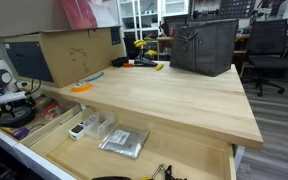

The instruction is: Remove the black tape from the drawer

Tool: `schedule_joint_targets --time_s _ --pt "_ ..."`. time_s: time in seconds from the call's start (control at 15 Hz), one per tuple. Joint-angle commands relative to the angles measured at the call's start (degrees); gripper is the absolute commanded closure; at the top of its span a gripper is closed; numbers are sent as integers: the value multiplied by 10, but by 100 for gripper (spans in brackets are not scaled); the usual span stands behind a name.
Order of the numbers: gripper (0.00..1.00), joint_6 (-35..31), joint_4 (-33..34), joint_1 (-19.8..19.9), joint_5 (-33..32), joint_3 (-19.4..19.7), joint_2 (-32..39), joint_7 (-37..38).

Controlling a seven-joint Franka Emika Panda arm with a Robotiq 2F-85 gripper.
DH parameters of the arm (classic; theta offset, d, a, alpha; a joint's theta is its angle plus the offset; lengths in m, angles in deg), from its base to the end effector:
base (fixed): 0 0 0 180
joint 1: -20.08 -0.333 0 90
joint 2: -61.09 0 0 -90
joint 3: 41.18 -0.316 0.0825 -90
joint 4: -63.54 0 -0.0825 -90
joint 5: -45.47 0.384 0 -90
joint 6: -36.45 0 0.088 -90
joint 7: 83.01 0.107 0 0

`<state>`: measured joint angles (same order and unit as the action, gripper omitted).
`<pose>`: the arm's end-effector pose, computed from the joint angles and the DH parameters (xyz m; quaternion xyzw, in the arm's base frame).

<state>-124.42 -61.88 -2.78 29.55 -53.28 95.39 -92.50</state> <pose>0.4385 0.3299 0.1189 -0.8776 -0.4787 -0.0200 0.0157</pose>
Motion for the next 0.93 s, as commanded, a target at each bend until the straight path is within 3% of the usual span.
schedule_joint_targets --time_s 0.0,0.13,0.47,0.53,0.6,0.87 --pt "0 -25 -19 -38 -26 34 -11 50" --pt "0 -33 -13 -39 -23 41 -3 66" --pt "0 -44 -16 -1 12 29 -4 74" --pt "25 -47 -17 3 14 29 -4 72" --pt "28 -47 -18 7 17 29 -4 72" --pt "57 -47 -22 19 31 20 -3 69"
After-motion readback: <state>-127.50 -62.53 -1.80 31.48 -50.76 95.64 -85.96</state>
